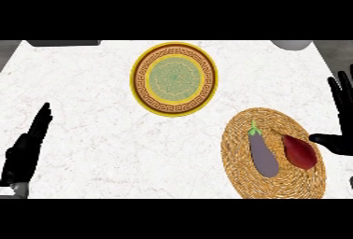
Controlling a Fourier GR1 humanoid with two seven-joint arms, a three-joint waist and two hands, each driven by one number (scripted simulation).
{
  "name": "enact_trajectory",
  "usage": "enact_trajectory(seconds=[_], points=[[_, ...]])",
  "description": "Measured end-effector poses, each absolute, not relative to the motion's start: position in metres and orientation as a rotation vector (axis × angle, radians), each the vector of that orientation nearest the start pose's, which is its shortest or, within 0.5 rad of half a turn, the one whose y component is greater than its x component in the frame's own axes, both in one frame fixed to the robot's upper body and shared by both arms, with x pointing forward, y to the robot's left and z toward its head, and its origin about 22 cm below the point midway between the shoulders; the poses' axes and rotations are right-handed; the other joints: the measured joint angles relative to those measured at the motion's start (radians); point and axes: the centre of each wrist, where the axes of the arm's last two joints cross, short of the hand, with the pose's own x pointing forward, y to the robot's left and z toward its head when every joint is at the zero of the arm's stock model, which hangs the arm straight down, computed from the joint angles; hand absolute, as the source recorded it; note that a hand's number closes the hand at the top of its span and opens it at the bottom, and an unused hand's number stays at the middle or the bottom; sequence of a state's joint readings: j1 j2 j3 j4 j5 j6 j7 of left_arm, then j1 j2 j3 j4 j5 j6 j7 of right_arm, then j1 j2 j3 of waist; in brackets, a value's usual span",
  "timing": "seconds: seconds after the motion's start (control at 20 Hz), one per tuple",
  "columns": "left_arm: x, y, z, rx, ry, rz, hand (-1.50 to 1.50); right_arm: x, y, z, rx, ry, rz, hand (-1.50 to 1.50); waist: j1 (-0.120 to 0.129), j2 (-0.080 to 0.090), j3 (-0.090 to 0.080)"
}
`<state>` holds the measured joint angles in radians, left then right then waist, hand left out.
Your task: Pick the pear from the placemat and place it in the plate
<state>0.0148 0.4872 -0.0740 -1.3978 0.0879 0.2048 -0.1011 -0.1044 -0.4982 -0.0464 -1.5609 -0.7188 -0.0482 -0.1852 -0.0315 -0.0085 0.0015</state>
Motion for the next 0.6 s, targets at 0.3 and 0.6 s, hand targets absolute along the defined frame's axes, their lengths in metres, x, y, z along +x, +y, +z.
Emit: enact_trajectory(seconds=[0.3, 0.6], points=[[0.216, 0.344, -0.009, 0.481, -1.497, -0.262, 0.00, 0.208, -0.386, 0.079, 0.125, -1.892, -0.267, -1.50, 0.011, 0.003, -0.001], [0.213, 0.339, -0.011, 0.481, -1.508, -0.276, 0.00, 0.189, -0.418, 0.105, 0.056, -1.788, 0.050, -1.50, 0.020, 0.006, -0.002]])
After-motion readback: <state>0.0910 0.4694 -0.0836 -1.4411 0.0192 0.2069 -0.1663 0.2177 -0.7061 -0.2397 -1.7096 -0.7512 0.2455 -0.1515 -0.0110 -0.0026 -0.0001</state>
